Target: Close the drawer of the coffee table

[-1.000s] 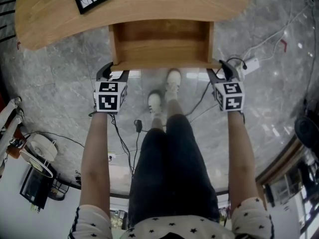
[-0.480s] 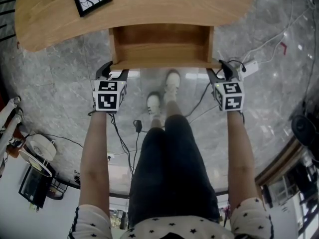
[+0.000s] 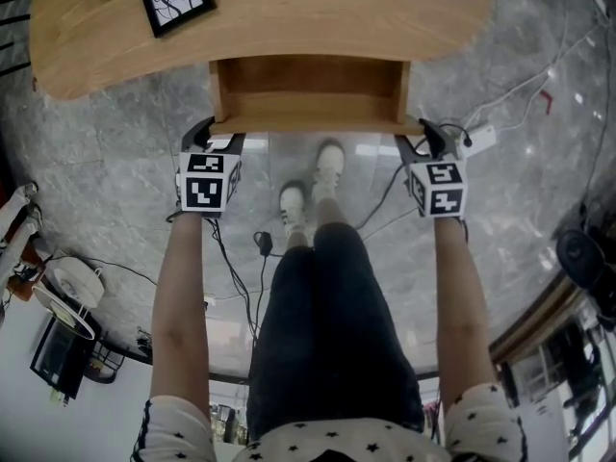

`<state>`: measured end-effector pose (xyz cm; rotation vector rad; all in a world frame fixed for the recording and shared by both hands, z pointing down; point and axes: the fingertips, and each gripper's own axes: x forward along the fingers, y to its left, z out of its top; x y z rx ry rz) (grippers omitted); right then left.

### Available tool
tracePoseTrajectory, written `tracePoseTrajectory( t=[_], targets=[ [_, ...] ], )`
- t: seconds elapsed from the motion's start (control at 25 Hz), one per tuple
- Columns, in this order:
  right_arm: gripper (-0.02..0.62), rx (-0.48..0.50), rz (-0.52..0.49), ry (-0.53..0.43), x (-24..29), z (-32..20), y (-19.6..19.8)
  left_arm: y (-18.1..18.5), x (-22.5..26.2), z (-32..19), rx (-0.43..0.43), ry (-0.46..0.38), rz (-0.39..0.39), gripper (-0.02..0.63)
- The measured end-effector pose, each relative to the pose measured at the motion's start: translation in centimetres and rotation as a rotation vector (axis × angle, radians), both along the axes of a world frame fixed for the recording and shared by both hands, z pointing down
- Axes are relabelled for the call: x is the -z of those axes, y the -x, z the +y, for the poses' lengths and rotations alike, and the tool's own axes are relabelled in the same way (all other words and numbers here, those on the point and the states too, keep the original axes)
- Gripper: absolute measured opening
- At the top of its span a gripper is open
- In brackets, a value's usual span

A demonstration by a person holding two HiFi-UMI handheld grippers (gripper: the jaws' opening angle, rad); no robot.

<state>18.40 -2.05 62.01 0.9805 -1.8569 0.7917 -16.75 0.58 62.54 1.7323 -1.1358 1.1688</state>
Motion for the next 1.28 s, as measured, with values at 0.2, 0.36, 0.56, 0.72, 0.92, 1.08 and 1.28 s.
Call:
tracePoseTrajectory(
  t=[0.2, 0.36, 0.56, 0.72, 0.92, 1.08, 1.28],
  targets=[
    [0.225, 0.004, -0.002, -0.003, 0.0, -0.5, -0.1, 0.0, 0.0, -0.6, 0.005, -0.001, -0.001, 0.236],
    [0.225, 0.004, -0.008, -0.008, 0.0, -1.0, 0.0, 0.0, 0.0, -1.0, 0.005, -0.001, -0.005, 0.236],
    [0.225, 0.006, -0.011, -0.013, 0.0, -1.7, 0.2, 0.2, 0.0, -1.7, 0.003, -0.007, -0.01, 0.236],
    [0.225, 0.005, -0.01, -0.016, 0.0, -2.0, 0.1, 0.2, 0.0, -2.1, 0.0, -0.017, -0.009, 0.236],
    [0.225, 0.001, -0.01, -0.018, 0.0, -2.2, 0.2, 0.3, -0.1, -2.3, 0.0, -0.023, -0.009, 0.236],
    [0.225, 0.0, -0.008, -0.01, -0.2, -2.4, 0.3, 0.3, -0.2, -2.5, -0.005, -0.022, -0.006, 0.236],
    [0.225, -0.001, -0.003, -0.009, -0.1, -2.9, 0.3, 0.4, -0.1, -3.0, -0.007, -0.019, -0.007, 0.236]
  ],
)
